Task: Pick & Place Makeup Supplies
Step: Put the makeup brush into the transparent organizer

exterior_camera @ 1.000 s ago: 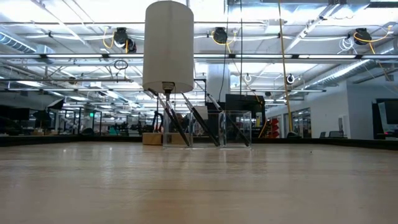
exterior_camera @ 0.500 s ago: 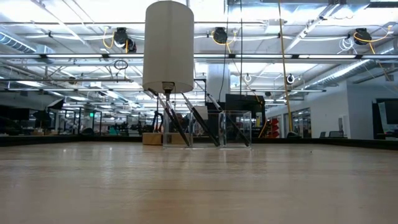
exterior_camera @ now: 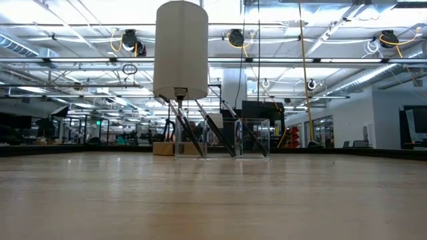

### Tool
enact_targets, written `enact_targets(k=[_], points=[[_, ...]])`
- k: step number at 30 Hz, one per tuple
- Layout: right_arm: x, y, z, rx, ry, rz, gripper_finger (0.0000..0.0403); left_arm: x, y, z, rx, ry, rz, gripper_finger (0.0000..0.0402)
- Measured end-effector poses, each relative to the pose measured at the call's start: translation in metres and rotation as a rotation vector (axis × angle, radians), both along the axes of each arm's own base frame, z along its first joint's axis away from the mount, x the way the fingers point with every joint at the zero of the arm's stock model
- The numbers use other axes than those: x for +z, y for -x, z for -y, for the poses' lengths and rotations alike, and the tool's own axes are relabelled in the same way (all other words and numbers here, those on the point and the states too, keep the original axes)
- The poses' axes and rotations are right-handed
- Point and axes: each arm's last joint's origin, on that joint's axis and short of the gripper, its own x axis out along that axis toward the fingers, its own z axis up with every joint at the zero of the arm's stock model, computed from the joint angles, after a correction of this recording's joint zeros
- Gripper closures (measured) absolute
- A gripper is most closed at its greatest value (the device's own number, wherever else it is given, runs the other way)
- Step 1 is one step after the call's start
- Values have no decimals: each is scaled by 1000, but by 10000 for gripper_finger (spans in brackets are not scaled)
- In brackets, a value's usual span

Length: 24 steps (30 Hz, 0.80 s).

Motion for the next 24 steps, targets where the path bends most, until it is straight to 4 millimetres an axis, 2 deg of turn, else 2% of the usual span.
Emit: enact_targets(k=[8,18,24], points=[[-1,-4,6,-6,-28,-21,301,0,0,0,-2,0,-1,389],[-1,-5,8,-11,-27,-25,389,-1,0,0,2,9,-15,389],[-1,-5,8,-6,-40,-39,397,-3,0,0,6,3,-39,386]])
